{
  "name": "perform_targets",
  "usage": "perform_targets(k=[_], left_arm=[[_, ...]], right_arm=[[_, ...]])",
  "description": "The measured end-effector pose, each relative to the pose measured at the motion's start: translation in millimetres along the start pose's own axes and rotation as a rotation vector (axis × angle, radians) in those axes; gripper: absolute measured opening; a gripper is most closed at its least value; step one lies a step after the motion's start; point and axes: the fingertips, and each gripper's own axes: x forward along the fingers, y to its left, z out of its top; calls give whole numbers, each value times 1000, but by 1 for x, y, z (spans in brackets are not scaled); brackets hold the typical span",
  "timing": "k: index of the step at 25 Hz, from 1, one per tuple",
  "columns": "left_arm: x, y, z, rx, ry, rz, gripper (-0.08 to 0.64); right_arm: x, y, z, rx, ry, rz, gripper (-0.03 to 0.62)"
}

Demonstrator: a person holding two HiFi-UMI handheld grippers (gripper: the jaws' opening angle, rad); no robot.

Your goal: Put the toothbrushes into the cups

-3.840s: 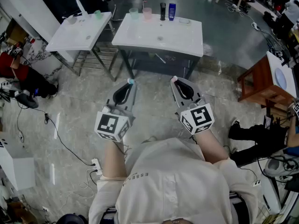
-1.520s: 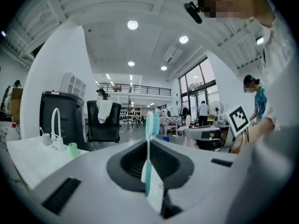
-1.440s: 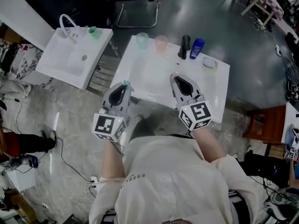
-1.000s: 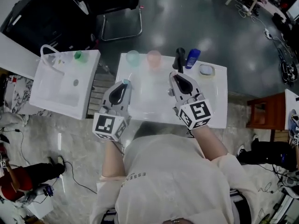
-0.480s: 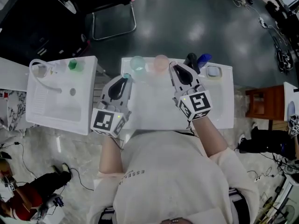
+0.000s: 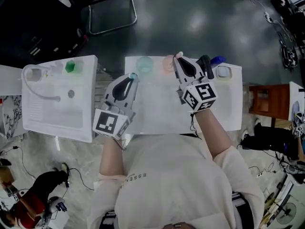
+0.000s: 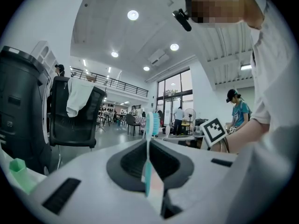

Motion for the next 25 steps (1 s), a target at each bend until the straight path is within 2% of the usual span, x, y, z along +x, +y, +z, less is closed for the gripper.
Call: perform_targets(k=[4,10,17,21,25], left_arm=[[1,6,-8,-7,11,-9,18],[1,12,-21,14,36,-26,18],[-1,18,-29,-11,57,-34,18],[0,19,-23,10,47,-36,18],[2,21,-21,18,44,-38,18]], right_arm=[[13,-11,-27,58,45,-21,29],[19,-14,-55,49,122,-41,29],[22,-24,-72,77,155,-68,29],[20,-32,-83,131,175,-91,29],[19,-38,-90,133,179,-110,29]])
